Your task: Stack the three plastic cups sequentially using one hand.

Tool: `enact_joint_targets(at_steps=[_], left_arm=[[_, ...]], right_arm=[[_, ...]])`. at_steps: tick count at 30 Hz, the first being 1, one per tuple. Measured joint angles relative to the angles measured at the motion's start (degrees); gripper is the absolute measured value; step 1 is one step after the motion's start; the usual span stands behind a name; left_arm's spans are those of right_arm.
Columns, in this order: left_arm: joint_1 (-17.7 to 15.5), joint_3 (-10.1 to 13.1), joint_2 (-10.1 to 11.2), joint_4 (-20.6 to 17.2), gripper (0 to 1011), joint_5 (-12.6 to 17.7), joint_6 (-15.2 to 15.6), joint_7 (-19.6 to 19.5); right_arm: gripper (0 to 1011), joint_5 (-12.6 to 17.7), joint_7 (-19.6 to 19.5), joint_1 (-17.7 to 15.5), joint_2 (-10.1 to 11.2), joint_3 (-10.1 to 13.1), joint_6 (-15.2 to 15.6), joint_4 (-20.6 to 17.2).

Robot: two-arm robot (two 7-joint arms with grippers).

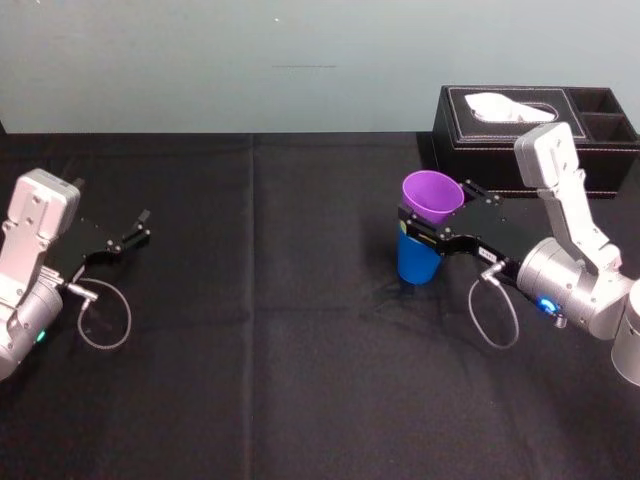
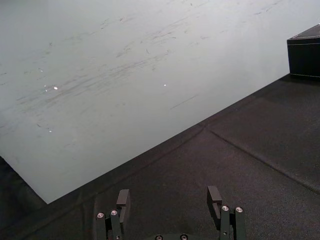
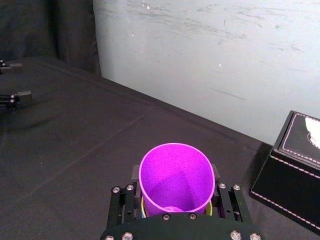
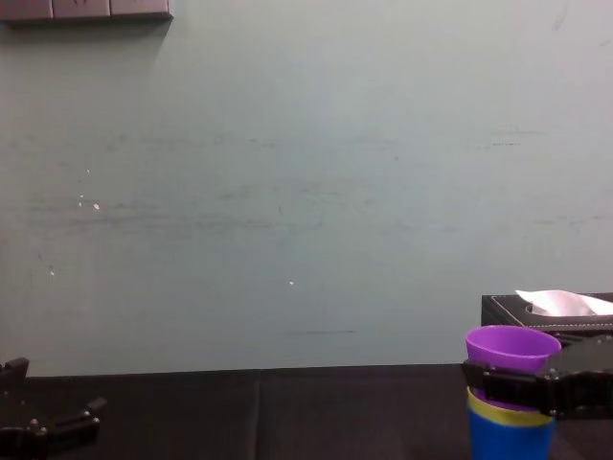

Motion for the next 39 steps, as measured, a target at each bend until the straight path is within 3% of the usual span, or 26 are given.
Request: enact_joint_targets(at_steps=[23, 34, 39], left_arm=[[0.0, 0.0, 0.0, 0.0, 1011, 0.0, 0.0, 0.0], [0.0, 0.0, 0.0, 0.0, 1011, 0.0, 0.0, 0.0], [0.0, 0.0, 0.0, 0.0, 1011, 0.0, 0.0, 0.0]], right_arm=[[741, -0.01, -0.06, -0.28, -0.29, 0.06, -0.29, 0.35], [994, 0.0, -0.09, -0.25, -0.24, 0.06, -0.24, 0.29], [1003, 0.0, -0.09, -0.25, -0.24, 0.06, -0.23, 0.27]])
